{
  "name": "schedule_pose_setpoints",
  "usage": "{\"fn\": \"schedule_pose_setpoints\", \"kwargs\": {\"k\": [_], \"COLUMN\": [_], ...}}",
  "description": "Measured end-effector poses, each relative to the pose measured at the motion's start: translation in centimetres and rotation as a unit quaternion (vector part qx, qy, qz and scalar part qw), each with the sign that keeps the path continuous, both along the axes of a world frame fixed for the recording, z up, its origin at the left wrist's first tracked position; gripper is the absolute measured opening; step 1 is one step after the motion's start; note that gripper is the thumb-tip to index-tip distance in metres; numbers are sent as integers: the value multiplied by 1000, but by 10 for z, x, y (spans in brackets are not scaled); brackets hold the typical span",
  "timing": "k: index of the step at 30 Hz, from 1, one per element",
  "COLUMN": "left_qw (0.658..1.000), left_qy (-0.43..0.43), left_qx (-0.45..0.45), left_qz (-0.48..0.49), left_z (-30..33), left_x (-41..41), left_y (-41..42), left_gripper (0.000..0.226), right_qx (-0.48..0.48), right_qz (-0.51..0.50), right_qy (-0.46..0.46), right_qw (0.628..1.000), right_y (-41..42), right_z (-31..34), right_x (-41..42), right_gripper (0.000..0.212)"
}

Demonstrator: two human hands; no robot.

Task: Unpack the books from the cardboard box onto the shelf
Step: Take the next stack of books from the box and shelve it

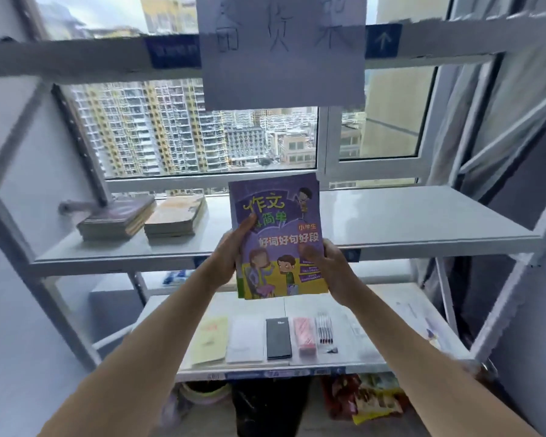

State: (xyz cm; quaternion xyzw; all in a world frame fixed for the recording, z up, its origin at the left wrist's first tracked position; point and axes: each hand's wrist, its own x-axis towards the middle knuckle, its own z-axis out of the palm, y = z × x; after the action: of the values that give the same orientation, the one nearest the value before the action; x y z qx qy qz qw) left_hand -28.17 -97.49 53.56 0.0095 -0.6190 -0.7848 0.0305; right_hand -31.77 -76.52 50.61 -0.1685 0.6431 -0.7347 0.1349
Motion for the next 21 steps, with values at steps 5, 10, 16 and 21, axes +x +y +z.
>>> {"fn": "schedule_pose_setpoints", "kwargs": {"k": [5,10,16,21], "left_qw": [999,993,988,989], "left_qy": [6,71,111,122], "left_qx": [-8,-63,-72,-7], "left_qz": [36,69,86,89], "left_z": [-1,3,-8,-41], "left_x": [-64,-117,-173,-203], "left_y": [-70,-121,-159,-167], "left_gripper": [56,60,98,90], "right_qx": [13,50,36,29], "right_qz": [33,44,23,-8], "right_qy": [26,72,63,49], "right_qw": [999,995,997,998], "right_y": [-73,-126,-172,-187], "right_z": [-3,4,-9,-29], "right_x": [-71,-135,-181,-196], "right_gripper": [46,45,54,67]}}
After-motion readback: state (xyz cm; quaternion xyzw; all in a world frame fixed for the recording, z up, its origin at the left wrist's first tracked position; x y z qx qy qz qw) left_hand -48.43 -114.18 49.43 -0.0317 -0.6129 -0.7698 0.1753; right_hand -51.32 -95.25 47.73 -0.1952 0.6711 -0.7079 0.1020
